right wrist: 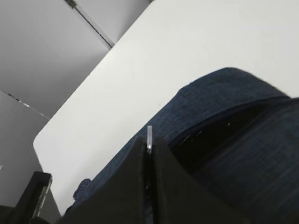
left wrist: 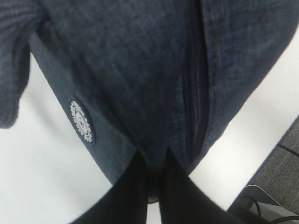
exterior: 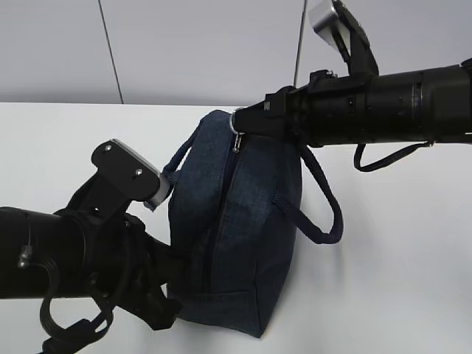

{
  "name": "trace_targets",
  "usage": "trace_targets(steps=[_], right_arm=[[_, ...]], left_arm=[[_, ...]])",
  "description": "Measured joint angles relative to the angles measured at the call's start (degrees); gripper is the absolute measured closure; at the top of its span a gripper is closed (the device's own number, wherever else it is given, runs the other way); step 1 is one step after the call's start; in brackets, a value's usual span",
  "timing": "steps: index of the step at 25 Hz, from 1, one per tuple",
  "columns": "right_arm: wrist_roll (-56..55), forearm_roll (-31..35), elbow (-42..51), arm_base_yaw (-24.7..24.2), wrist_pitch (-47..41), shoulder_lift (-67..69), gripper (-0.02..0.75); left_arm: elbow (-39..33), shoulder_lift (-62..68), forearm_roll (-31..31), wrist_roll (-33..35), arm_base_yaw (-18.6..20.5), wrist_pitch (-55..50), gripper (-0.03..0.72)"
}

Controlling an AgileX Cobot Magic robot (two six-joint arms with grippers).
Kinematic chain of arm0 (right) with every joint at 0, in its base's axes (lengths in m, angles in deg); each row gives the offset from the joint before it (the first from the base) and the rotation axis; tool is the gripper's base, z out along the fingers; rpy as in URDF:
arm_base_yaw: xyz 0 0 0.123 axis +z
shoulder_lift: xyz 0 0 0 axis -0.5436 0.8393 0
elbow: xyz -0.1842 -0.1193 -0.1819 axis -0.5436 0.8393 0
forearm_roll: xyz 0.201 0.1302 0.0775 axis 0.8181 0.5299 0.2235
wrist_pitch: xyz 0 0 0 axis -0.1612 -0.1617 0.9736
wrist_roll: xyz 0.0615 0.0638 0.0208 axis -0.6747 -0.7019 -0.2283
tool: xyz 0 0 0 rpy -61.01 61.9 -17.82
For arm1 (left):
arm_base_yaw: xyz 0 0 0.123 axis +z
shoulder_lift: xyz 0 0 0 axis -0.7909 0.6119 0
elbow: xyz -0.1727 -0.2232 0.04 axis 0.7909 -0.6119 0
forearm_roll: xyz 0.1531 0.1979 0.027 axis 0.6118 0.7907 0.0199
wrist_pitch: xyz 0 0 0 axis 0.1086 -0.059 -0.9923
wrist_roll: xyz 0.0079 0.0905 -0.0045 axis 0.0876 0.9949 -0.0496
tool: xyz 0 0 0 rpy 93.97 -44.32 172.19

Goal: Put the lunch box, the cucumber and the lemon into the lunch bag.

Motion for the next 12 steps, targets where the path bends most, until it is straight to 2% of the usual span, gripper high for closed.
trace_targets(steps=[12], right_arm=[[1.1,0.7,-4.2,0.0,4.1,4.6,0.738]], left_arm=[[0.0,0.0,0.0,0.1,0.0,-1.2,0.691]])
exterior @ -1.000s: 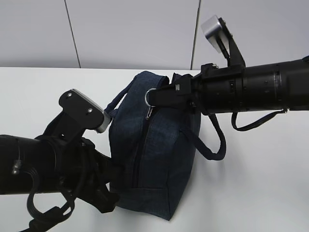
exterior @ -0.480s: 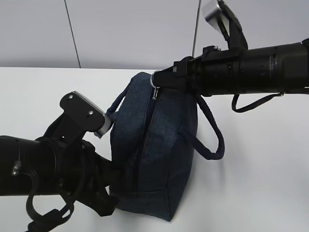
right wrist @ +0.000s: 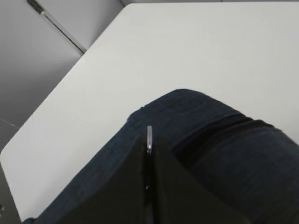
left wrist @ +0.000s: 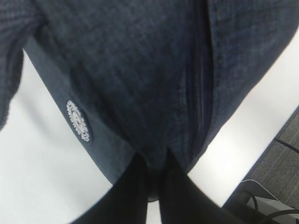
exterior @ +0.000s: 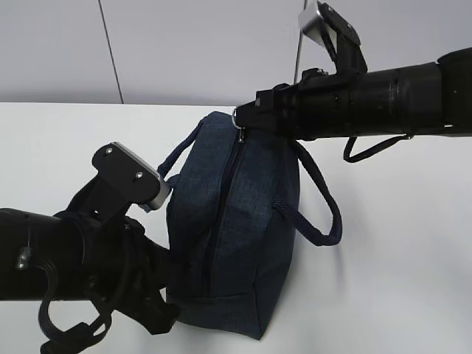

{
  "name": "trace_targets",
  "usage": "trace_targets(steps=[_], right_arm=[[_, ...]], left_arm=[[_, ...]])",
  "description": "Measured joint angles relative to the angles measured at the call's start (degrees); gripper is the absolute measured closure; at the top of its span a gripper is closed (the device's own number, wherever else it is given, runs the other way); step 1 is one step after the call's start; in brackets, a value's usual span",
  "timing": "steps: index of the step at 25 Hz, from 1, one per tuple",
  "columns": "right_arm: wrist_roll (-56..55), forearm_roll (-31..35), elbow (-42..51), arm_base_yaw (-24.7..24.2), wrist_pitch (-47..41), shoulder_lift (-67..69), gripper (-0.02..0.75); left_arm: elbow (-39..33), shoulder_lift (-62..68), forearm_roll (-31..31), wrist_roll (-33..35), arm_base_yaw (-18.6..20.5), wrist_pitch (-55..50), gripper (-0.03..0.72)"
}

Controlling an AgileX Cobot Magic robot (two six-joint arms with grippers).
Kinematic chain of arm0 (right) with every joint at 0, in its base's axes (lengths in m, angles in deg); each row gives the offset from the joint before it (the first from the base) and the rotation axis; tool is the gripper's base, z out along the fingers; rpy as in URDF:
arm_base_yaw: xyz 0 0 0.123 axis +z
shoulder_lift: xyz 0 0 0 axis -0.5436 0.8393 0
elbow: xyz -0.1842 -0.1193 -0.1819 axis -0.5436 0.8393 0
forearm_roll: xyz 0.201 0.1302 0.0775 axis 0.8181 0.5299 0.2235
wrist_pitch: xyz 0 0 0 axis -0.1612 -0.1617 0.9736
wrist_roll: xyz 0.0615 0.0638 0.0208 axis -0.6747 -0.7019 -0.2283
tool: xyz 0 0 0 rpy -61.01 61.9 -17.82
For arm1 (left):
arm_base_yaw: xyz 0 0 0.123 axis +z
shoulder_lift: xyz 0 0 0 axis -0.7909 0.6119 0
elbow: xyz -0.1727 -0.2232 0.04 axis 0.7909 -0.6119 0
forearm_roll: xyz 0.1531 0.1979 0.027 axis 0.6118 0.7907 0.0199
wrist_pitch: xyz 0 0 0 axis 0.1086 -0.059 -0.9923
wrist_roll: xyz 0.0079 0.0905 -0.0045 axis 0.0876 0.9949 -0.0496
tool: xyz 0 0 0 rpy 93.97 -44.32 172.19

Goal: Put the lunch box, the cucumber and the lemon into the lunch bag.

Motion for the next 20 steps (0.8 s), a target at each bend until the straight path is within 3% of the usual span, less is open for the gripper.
trace_targets(steps=[20], right_arm=[[3.8,0.8,-6.8,0.0,11.2,4.9,0.738]], left_arm=[[0.0,0.0,0.0,0.0,0.0,-0.2,0.691]])
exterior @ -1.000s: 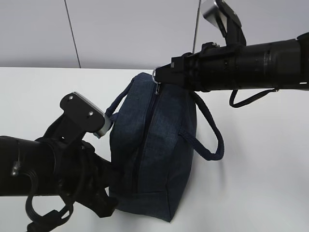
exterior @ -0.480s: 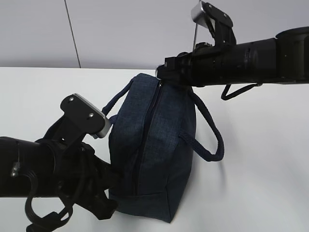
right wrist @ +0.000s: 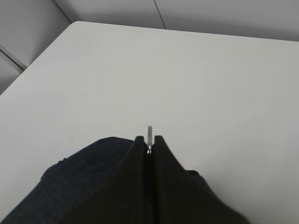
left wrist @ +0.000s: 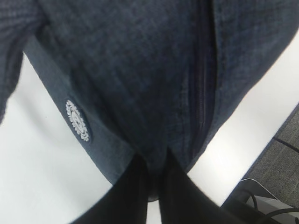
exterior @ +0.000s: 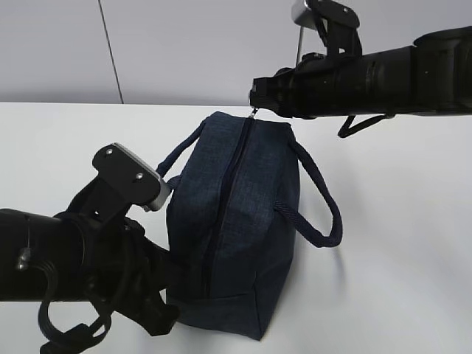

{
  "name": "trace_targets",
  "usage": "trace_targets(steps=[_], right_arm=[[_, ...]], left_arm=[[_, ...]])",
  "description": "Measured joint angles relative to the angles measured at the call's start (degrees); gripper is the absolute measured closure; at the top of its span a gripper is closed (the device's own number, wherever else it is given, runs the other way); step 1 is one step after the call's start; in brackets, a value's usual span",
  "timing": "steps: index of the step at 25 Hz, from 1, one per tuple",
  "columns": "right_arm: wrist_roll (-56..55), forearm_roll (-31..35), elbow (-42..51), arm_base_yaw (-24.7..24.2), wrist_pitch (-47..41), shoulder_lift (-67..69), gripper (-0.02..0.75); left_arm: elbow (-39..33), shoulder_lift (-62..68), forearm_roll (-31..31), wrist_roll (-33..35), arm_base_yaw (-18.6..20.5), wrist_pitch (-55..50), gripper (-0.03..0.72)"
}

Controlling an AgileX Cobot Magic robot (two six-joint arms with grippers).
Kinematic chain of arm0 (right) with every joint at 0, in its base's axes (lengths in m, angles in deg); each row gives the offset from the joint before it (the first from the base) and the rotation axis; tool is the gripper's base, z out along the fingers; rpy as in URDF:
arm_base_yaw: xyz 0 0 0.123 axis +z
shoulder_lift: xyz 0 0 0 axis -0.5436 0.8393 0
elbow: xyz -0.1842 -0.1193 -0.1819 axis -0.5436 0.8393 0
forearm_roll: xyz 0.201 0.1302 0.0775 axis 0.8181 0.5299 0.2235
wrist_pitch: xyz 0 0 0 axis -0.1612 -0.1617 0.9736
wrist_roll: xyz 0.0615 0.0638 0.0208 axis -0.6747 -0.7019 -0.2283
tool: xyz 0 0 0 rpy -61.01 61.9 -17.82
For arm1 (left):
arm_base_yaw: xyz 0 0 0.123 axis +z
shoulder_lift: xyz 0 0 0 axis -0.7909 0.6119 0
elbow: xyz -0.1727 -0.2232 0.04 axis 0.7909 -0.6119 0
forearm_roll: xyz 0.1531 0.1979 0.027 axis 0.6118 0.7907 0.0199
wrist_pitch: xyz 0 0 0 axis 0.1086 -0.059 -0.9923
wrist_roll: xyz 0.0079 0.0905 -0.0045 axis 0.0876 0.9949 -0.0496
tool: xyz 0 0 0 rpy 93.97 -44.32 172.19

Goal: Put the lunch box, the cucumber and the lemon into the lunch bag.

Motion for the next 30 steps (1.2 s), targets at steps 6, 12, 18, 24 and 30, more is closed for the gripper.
trace_targets(steps=[6,12,18,24,30], right_arm=[[0.1,0.1,-0.9,0.0,-0.1,2.0,0.738],[0.1,0.2,-1.1,-0.3,-0.8,2.1,0.738],[0.2,0.2,-1.1,-0.3,-1.6,2.1,0.738],[0.3,0.2,-1.1,-0.3,-2.6,2.1,0.738],[0.3,0.2,-1.1,-0.3,-3.0,2.1,0.738]], left_arm=[[0.0,0.0,0.0,0.0,0.0,0.0,0.691],[0.0,0.0,0.0,0.0,0.0,0.0,0.683],[0.0,0.0,0.0,0.0,0.0,-1.9,0.442],[0.0,-1.3,-1.1,0.0,0.0,-3.6,0.274],[0.1,-10.5,-3.0,-0.2,0.9,-8.7,0.265]])
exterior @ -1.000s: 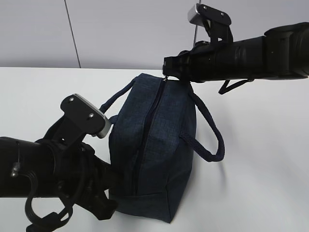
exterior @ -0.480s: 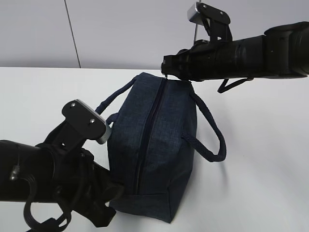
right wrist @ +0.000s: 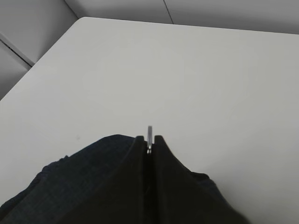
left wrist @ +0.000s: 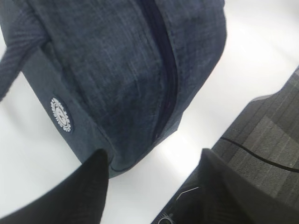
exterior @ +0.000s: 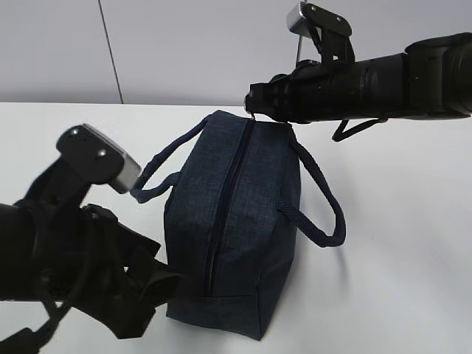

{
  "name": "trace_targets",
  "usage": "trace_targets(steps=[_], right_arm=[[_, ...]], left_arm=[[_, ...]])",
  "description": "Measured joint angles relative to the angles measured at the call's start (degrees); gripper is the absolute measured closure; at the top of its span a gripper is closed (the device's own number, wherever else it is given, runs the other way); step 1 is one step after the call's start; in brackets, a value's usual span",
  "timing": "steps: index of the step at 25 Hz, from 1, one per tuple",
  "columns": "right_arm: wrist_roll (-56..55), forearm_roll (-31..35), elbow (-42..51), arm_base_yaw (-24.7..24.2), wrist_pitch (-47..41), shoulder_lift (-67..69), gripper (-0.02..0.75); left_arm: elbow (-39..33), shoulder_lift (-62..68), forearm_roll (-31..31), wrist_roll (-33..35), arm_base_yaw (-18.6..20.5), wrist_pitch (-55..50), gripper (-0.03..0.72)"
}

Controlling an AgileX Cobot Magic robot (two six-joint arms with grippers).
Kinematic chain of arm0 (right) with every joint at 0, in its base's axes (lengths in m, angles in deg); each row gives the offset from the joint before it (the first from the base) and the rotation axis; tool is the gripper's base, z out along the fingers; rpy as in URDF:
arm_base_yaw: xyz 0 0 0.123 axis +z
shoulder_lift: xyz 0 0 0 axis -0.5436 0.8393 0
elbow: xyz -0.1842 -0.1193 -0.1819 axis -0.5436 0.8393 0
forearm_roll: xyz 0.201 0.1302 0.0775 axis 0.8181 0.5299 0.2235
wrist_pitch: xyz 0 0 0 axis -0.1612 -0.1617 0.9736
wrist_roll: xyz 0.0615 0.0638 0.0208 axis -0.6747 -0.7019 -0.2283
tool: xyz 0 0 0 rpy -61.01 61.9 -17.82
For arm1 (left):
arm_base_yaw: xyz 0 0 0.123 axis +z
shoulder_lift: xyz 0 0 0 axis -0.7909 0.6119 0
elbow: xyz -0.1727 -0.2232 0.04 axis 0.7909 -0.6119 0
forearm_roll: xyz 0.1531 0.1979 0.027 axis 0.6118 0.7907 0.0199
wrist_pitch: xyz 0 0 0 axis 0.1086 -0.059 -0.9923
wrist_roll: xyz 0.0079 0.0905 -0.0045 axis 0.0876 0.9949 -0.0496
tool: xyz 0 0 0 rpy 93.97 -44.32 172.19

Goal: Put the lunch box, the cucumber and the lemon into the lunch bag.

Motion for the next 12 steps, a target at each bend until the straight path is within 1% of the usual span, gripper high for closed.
trace_targets(steps=[2,4,7,10,12], right_arm=[[0.0,0.0,0.0,0.0,0.0,0.0,0.738],[0.0,0.0,0.0,0.0,-0.1,0.0,0.738],[0.0,0.0,0.0,0.0,-1.0,0.0,0.738],[0.0,0.0,0.0,0.0,-1.4,0.0,0.738],[0.0,0.0,0.0,0.0,-1.7,0.0,0.738]], left_arm=[[1.2,-2.6,-0.6,-0.2,1.7,-4.0,0.263],[3.6,-3.8,-0.7,-0.9,4.4,-8.3,0.263],[9.4,-4.0,-0.8,-2.1,9.7,-14.7,0.263],[17.3,-2.7,-0.8,-2.3,14.9,-19.5,0.263],[23.3,0.4,-0.7,-2.4,17.2,-23.3,0.263]])
